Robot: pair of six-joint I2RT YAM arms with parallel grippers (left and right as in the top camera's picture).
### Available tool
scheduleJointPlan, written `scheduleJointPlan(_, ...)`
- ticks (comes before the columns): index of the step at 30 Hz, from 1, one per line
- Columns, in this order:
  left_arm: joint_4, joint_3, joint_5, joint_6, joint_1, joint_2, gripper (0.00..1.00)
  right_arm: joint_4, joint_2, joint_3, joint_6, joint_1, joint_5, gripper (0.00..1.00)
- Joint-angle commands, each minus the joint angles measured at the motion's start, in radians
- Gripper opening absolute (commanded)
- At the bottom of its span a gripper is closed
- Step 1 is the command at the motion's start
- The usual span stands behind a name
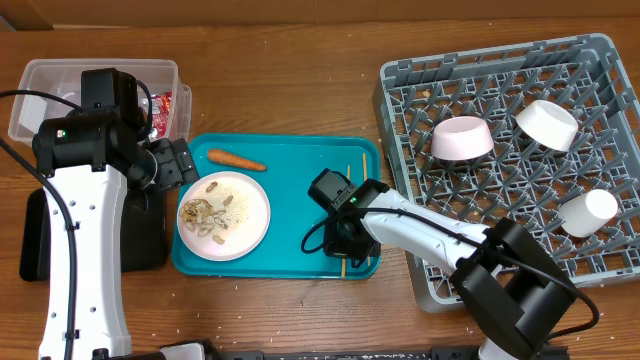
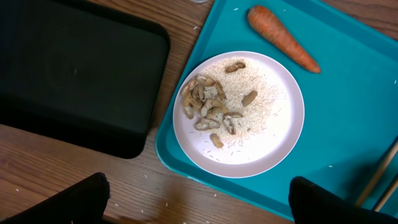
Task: Sort waste into correct bins and load items into the dishwasher
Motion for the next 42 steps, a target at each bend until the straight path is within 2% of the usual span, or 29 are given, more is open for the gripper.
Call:
scheduleJointPlan(1,-0.004,0.008,0.005,0.001,0.004,-0.002,0.94,-0.059,0.0,0.072,-0.079,-0.008,0.016,0.04)
scheduleJointPlan(6,-0.004,0.008,0.005,0.0,0.004,-0.002,0.94,-0.266,-0.055,0.239,-0.104,-0.053,0.173,0.04)
scheduleJointPlan(10,-0.004,0.008,0.005,0.0,0.004,-0.002,0.94,-0.365,-0.129,0.358,-0.275,-0.106,0.24,0.04)
scheduleJointPlan(13,-0.004,0.008,0.005,0.0,0.004,-0.002,0.94,-0.432,-0.183,0.394,-0.38,-0.166,0.3,0.04)
scheduleJointPlan(18,-0.005,0.008,0.005,0.0,0.004,-0.002,0.94,-0.534,-0.195,0.384,-0.402,-0.299,0.359,0.04)
scheduleJointPlan(23,-0.006,0.008,0.005,0.0,0.004,-0.002,0.94,-0.481,-0.193,0.284,-0.562,-0.404,0.235,0.04)
scheduleJointPlan(29,-0.011,0.008,0.005,0.0,0.004,-0.002,0.94,-0.421,-0.193,0.157,-0.567,-0.413,0.236,0.04)
scheduleJointPlan(36,-0.011,0.008,0.005,0.0,0.004,-0.002,0.94,-0.385,-0.193,0.128,-0.566,-0.413,0.237,0.05)
scheduleJointPlan(38,-0.011,0.008,0.005,0.0,0.004,-0.002,0.94,-0.383,-0.193,0.128,-0.566,-0.413,0.236,0.09)
scheduleJointPlan(39,-0.011,0.008,0.005,0.0,0.004,-0.002,0.94,-0.386,-0.193,0.128,-0.566,-0.413,0.236,0.14)
scheduleJointPlan(40,-0.011,0.008,0.005,0.0,0.004,-0.002,0.94,-0.392,-0.194,0.128,-0.566,-0.413,0.235,0.24)
scheduleJointPlan(41,-0.011,0.008,0.005,0.0,0.004,-0.002,0.94,-0.399,-0.194,0.128,-0.566,-0.413,0.233,0.28)
scheduleJointPlan(42,-0.011,0.008,0.005,0.0,0.004,-0.002,0.94,-0.404,-0.194,0.129,-0.566,-0.413,0.229,0.38)
